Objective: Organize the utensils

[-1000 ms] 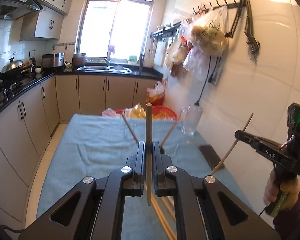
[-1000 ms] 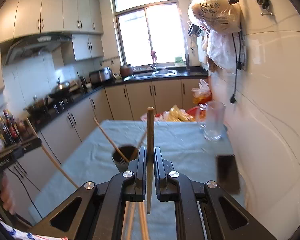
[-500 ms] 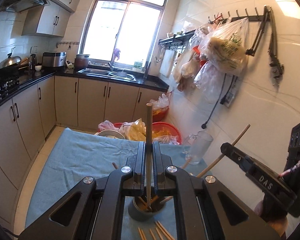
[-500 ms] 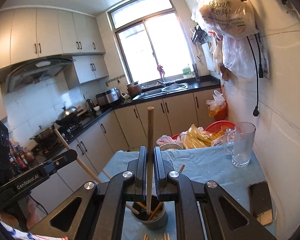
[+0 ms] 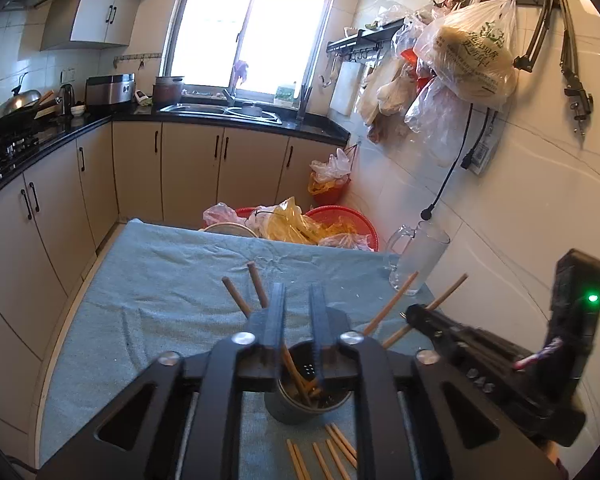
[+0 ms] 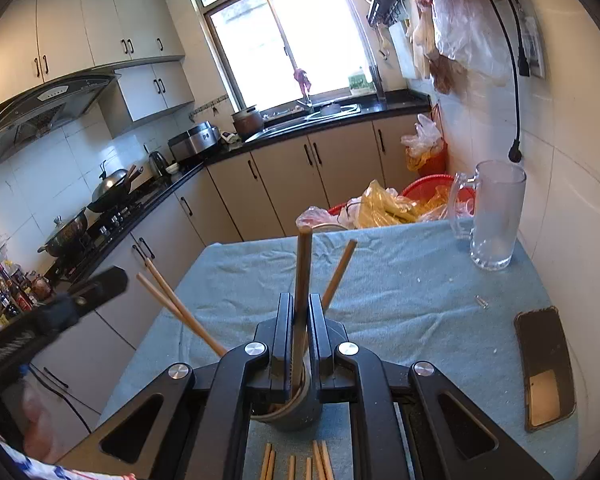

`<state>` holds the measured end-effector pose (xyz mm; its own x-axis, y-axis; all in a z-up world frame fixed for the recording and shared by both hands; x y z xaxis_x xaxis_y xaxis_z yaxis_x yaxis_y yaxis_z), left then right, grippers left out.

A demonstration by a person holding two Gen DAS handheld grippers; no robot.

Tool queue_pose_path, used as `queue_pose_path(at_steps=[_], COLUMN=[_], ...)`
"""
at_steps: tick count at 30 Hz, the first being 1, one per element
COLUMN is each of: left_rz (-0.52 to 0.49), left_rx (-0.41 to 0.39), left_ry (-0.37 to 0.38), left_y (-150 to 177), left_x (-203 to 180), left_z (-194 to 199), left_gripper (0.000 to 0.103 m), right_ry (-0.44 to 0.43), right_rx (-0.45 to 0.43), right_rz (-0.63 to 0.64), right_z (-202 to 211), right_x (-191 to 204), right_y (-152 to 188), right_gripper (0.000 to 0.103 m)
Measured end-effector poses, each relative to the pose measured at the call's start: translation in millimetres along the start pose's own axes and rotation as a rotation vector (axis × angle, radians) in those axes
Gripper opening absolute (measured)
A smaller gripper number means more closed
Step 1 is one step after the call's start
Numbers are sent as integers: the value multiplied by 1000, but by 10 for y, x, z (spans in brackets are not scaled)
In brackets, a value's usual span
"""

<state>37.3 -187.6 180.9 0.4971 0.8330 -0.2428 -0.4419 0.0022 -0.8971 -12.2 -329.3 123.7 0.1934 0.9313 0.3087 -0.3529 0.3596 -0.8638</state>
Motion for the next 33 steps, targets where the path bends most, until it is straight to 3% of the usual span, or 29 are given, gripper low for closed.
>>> queue_pose_path(at_steps=[1,3,4,6,11,13,16,19,23,25,29,33], left_rz=[-5,-10,-13,-13,20,19,-18,-30,-20,-24,-44,-65], left_rx=[-11,-38,-53,-68,-100,-103,-71,-15,107,169,244,289], left_ry=[-6,-19,-27,-35,-58,-78,-112,-134,-98,-74,-31,10], left_y=[-13,-34,-44,-52,74,196,474,843,1367,1590,1870,2026], left_x=[-2,15,29,65,215,266,312,357,338,292,151,-1], left_z=[46,156,228,368,733,851,973,1032,966,921,836,709], left_gripper=[32,40,41,43,58,60,60,60,60,60,55,49], right_ry=[3,1,-1,8,24,37,52,52,31,12,3,8], right_rx=[-1,0,-3,-19,-48,-54,-24,66,247,327,388,408], right_rz=[-5,-11,-11,-1,17,26,45,70,148,184,214,212], right_z=[3,23,47,118,395,525,670,709,650,635,617,569], right_x=[-3,4,6,10,11,-11,-89,-188,-261,-268,-312,-395], right_y=[14,17,12,-12,-44,2,171,497,1147,1489,1825,1932], right_gripper=[9,19,28,36,49,57,60,61,60,47,38,33])
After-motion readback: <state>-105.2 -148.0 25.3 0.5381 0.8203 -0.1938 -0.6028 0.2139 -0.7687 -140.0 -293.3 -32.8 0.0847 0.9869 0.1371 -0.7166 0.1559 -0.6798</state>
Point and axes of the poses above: each gripper's, at about its wrist camera, not at the fingertips, and z roughly against the way its jaws point, x to its left, y to its underside, the point moved 5 cm from there along -z, roughly the way its jaws point, and after that the axes turned 11 degrees about -x, right-handed, at the moved point
